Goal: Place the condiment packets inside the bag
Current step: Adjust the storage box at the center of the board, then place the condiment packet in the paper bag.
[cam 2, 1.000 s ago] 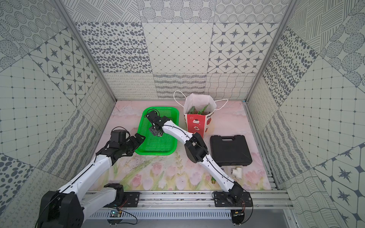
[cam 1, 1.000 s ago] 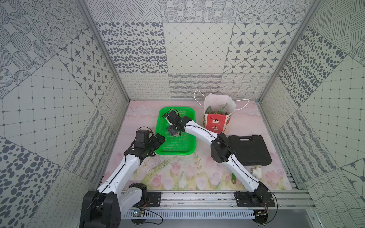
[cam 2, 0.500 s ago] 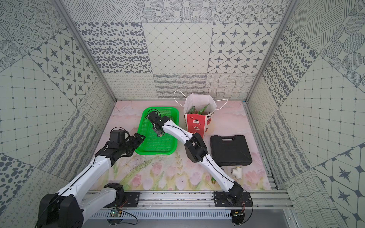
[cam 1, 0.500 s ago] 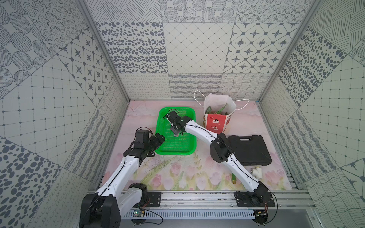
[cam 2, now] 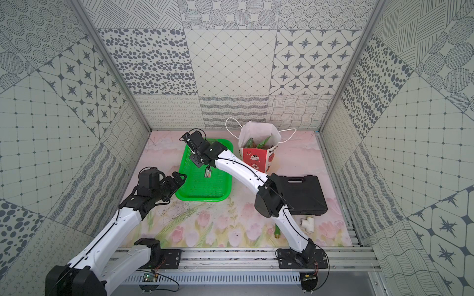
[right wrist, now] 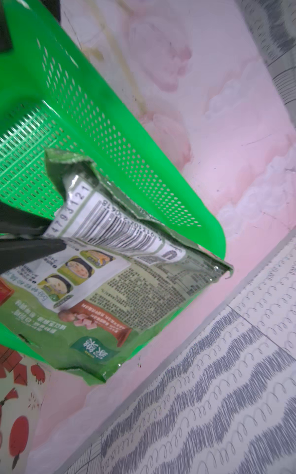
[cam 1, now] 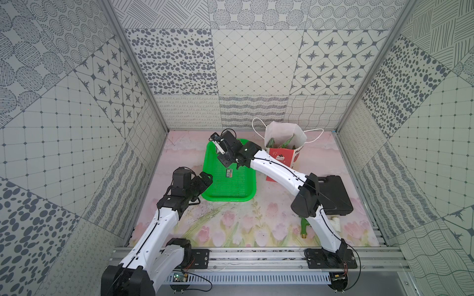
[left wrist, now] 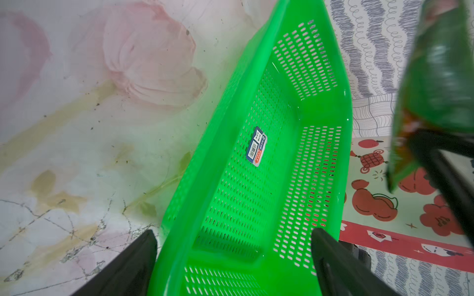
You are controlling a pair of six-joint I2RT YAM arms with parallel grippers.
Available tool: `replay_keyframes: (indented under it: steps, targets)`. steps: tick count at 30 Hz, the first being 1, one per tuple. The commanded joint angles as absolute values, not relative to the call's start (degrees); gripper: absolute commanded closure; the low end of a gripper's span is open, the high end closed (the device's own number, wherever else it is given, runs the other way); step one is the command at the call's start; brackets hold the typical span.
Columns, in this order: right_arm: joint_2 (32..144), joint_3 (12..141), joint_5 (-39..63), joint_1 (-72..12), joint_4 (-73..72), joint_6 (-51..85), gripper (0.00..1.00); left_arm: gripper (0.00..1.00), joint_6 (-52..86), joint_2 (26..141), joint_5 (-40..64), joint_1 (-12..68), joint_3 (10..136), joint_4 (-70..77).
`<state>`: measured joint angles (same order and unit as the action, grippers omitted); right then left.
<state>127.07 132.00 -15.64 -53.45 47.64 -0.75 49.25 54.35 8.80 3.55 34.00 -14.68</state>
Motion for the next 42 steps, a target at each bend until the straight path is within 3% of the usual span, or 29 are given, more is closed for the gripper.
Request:
replay_keyframes:
  steps: [1, 16, 26, 42]
  targets:
    - [119.4, 125.9, -12.5, -53.6, 40.5, 2.7, 1.00, 0.02, 48.0, 53.8, 8.3, 3.1, 33.9, -14.4]
    - [91.5, 104.5, -15.9, -52.4, 28.8, 6.5, 1.00, 0.02, 43.1, 67.4, 16.8, 4.9, 40.8, -10.9]
    - [78.6, 91.1, -10.9, -40.4, 24.7, 15.6, 1.00, 0.06, 39.0, 77.2, 20.0, 10.3, 47.8, -10.2]
    - [81.5, 84.8, 3.4, -25.0, 21.5, 21.9, 1.00, 0.02, 36.7, 83.8, 14.7, 12.1, 57.9, -14.4]
